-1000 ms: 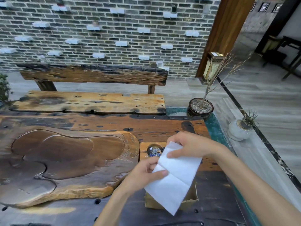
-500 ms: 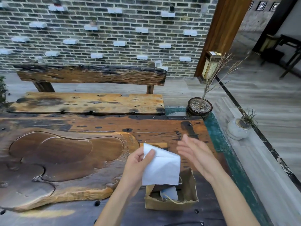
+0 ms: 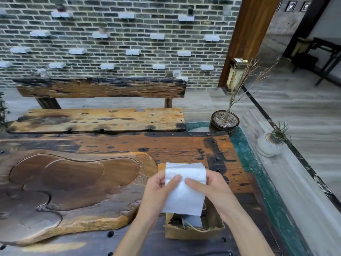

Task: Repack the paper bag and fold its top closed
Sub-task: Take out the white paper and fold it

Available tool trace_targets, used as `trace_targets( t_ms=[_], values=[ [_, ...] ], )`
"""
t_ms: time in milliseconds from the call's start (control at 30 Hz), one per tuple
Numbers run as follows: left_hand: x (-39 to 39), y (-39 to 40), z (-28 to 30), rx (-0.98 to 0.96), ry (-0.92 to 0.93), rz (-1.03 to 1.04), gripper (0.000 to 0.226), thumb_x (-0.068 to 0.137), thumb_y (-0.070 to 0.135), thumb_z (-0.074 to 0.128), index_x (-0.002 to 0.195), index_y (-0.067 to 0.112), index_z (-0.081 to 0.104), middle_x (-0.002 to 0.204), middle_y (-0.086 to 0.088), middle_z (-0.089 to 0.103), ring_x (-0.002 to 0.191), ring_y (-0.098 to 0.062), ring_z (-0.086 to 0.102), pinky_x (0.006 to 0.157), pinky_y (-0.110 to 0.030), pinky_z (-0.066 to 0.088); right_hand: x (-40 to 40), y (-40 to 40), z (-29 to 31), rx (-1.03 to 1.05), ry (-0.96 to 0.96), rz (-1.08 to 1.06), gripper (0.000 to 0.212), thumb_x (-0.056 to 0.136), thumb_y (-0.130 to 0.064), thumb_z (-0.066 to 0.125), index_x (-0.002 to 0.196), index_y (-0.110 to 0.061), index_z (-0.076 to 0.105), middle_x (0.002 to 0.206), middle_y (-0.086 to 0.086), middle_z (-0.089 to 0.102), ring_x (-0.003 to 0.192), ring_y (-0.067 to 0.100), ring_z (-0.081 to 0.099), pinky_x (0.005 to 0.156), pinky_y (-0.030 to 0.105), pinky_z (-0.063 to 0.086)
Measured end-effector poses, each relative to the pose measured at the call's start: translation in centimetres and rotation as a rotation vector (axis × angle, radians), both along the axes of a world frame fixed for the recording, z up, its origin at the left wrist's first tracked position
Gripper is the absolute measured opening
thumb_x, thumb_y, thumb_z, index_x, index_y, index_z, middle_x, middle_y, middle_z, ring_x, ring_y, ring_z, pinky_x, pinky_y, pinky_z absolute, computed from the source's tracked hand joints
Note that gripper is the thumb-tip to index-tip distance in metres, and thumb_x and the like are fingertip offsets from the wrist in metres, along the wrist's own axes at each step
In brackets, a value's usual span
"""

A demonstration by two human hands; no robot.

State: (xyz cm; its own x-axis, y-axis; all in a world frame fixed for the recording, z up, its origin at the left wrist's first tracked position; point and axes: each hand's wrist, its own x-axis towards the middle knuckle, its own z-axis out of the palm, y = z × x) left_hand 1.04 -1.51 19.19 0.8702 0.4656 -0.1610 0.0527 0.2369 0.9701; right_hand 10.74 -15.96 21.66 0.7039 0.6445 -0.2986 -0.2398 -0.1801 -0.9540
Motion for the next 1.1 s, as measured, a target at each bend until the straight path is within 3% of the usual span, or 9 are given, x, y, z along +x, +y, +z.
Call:
trace_targets(
  t_ms=[133,233,300,433,633,733,900,1033,1100],
  values=[
    [-0.2,0.1,0.0,0.02,-0.026,-0.032,0.02,0.088,0.012,0.067,0.105,0.002,0.07,0.093,-0.014,0.076,0.08,-0.025,0.071,0.065,-0.034,0.057,0.1,0.1,-0.4,-0.054,-0.051,-0.036,0.028,0.08,-0.02,0.08,0.108,-0.018,0.076,0.102,0.001,0.079,0.097,0.022,0.074,0.09,0.05,0.058],
    [-0.4,0.3,0.0,0.043,-0.037,-0.025,0.065,0.077,0.043,0.078,0.1,-0.013,0.057,0.083,-0.016,0.061,0.077,-0.029,0.055,0.067,-0.043,0.042,0.4,-0.1,-0.5,-0.085,-0.085,-0.048,0.027,0.079,-0.023,0.081,0.105,-0.019,0.077,0.1,0.0,0.079,0.094,0.021,0.075,0.087,0.049,0.06],
    [-0.5,0.6,-0.1,0.066,-0.028,-0.029,0.079,0.07,0.055,0.079,0.097,-0.015,0.052,0.087,-0.013,0.054,0.079,-0.028,0.049,0.068,-0.044,0.037,0.6,-0.2,-0.5,-0.098,-0.105,-0.036,0.026,0.08,-0.024,0.08,0.105,-0.019,0.077,0.099,-0.001,0.08,0.093,0.02,0.075,0.085,0.046,0.061],
    [-0.5,1.5,0.1,0.097,-0.013,0.005,0.073,0.073,0.052,0.077,0.099,-0.012,0.053,0.087,-0.016,0.058,0.079,-0.029,0.054,0.068,-0.045,0.04,1.4,0.0,0.0,-0.101,-0.13,0.039,0.021,0.086,-0.023,0.074,0.107,-0.022,0.076,0.099,-0.004,0.08,0.093,0.015,0.075,0.078,0.036,0.062],
    [-0.5,2.3,1.0,0.098,0.001,0.04,0.042,0.083,0.03,0.074,0.097,-0.008,0.062,0.081,-0.018,0.065,0.076,-0.025,0.062,0.066,-0.039,0.046,2.5,-0.1,0.3,-0.144,-0.237,0.007,0.007,0.086,-0.022,0.074,0.081,-0.018,0.075,0.085,-0.001,0.078,0.081,0.012,0.074,0.062,0.021,0.053],
    [-0.5,2.3,0.9,0.098,0.016,0.045,0.019,0.089,0.017,0.067,0.095,-0.001,0.068,0.077,-0.014,0.07,0.073,-0.023,0.065,0.063,-0.034,0.048,2.7,-0.2,0.2,-0.146,-0.246,-0.016,0.006,0.086,-0.023,0.073,0.085,-0.017,0.075,0.088,-0.002,0.079,0.085,0.01,0.074,0.068,0.028,0.059],
    [-0.8,2.6,1.1,0.057,-0.004,0.048,0.035,0.081,0.036,0.07,0.093,0.004,0.067,0.079,-0.028,0.056,0.077,-0.029,0.046,0.07,-0.045,0.036,2.9,-0.6,0.2,-0.134,-0.235,-0.009,0.014,0.088,-0.022,0.071,0.101,-0.023,0.074,0.098,-0.007,0.078,0.095,0.007,0.073,0.081,0.031,0.06],
    [-1.0,2.7,1.2,0.092,-0.022,0.026,0.012,0.091,0.016,0.064,0.098,0.009,0.071,0.094,-0.036,0.067,0.079,-0.034,0.058,0.075,-0.046,0.045,2.7,-1.0,0.5,-0.096,-0.242,0.023,0.02,0.093,-0.016,0.064,0.109,-0.026,0.072,0.106,-0.011,0.076,0.102,0.005,0.07,0.087,0.03,0.058],
    [-1.1,2.8,1.4,0.123,-0.028,0.007,0.016,0.093,0.005,0.058,0.099,0.01,0.073,0.098,-0.03,0.071,0.085,-0.034,0.064,0.079,-0.045,0.049,2.4,-1.3,0.6,-0.073,-0.259,0.018,0.023,0.095,-0.013,0.062,0.109,-0.027,0.072,0.107,-0.012,0.076,0.102,0.004,0.07,0.082,0.028,0.058]
  ],
)
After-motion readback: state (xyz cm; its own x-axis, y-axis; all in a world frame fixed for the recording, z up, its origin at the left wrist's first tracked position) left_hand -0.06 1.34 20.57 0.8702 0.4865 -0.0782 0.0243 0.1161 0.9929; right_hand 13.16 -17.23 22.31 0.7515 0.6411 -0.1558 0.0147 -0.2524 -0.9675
